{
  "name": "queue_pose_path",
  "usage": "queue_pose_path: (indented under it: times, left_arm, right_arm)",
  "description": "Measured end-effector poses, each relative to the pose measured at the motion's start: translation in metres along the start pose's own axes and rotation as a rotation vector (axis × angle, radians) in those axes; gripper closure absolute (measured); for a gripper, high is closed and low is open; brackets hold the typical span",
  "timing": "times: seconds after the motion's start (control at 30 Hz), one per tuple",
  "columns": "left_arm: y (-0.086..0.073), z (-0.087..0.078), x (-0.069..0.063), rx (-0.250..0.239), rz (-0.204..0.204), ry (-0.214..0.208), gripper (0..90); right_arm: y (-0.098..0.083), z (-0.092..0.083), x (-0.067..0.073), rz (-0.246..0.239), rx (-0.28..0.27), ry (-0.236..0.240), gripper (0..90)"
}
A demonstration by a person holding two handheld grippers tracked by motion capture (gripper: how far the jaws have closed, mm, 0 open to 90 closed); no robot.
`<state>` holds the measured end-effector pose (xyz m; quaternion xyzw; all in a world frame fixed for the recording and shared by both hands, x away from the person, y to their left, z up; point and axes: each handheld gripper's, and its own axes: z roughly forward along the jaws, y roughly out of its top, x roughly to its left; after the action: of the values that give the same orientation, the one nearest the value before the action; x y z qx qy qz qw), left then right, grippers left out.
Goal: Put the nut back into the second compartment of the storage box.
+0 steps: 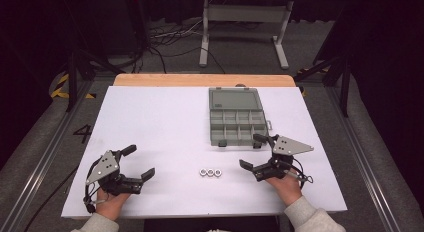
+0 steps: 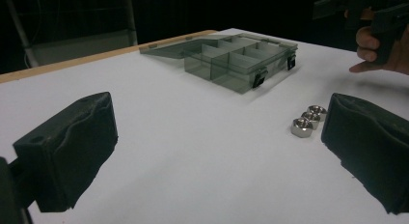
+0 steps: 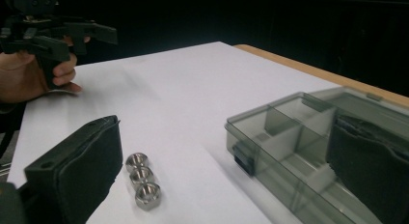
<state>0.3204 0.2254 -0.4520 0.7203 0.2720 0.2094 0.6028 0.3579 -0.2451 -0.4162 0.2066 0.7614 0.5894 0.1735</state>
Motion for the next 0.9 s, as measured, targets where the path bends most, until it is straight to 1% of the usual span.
queue_pose_path:
  times: [0.03,0.1,0.17,0.2,0.23,0.3,0.33,0.4,0.43,0.5,0.53,0.57,0.6,0.67,0.7,0.73,0.83,0.87,0.9]
  left_arm:
    - [0.0,0.0,-0.001,-0.003,-0.006,-0.001,0.1]
    - [0.0,0.001,-0.001,-0.006,-0.003,-0.001,0.1]
    - [0.001,0.001,-0.001,-0.019,0.013,0.005,0.1]
    - [0.001,0.001,-0.002,-0.03,0.012,0.005,0.1]
    - [0.001,0.001,-0.002,-0.031,0.011,0.002,0.1]
    - [0.001,0.001,-0.003,-0.017,0.011,0.003,0.1]
    - [0.002,0.001,-0.003,-0.01,0.017,-0.005,0.1]
    - [0.002,0.002,-0.003,0.002,0.018,-0.011,0.2]
    - [0.002,0.002,-0.003,0.004,0.024,-0.013,0.1]
    - [0.002,0.002,-0.003,0.007,0.022,-0.02,0.2]
    - [0.002,0.002,-0.003,0.009,0.011,-0.02,0.2]
    - [0.002,0.002,-0.003,0.011,0.007,-0.02,0.2]
    - [0.003,0.001,-0.002,0.014,0.007,-0.025,0.2]
    - [0.002,0.001,-0.002,0.012,0.0,-0.034,0.2]
    - [0.002,0.001,-0.001,0.016,0.004,-0.035,0.2]
    - [0.002,0.001,-0.001,0.017,-0.001,-0.034,0.2]
    - [0.001,0.001,-0.001,0.022,-0.011,-0.024,0.2]
    - [0.0,0.002,-0.001,0.025,-0.017,-0.02,0.2]
    - [0.0,0.001,-0.001,0.03,-0.019,-0.024,0.2]
  right_arm:
    - [0.001,0.002,0.001,-0.004,-0.003,0.007,0.0]
    - [0.005,0.007,0.003,-0.007,-0.003,0.024,0.0]
    - [0.009,0.011,0.004,-0.014,0.005,0.033,0.0]
    - [0.011,0.013,0.005,-0.019,0.018,0.036,0.0]
    - [0.014,0.015,0.006,-0.029,0.042,0.037,0.0]
    - [0.019,0.018,0.007,-0.05,0.077,0.04,0.0]
    - [0.021,0.019,0.008,-0.051,0.097,0.049,0.0]
    - [0.027,0.023,0.007,-0.018,0.139,0.06,0.1]
    - [0.03,0.025,0.006,-0.015,0.165,0.084,0.3]
    - [0.037,0.029,0.004,-0.022,0.221,0.121,3.9]
    - [0.04,0.031,0.004,-0.029,0.249,0.132,4.1]
    - [0.045,0.035,0.005,-0.048,0.295,0.133,3.9]
    - [0.047,0.036,0.006,-0.063,0.316,0.129,4.1]
    - [0.055,0.04,0.009,-0.122,0.375,0.122,4.9]
    - [0.059,0.043,0.01,-0.145,0.402,0.126,5.8]
    - [0.062,0.045,0.011,-0.169,0.432,0.133,7.2]
    - [0.071,0.053,0.015,-0.215,0.495,0.151,8.5]
    - [0.071,0.053,0.015,-0.215,0.495,0.151,8.5]
    - [0.075,0.059,0.018,-0.24,0.548,0.156,9.8]
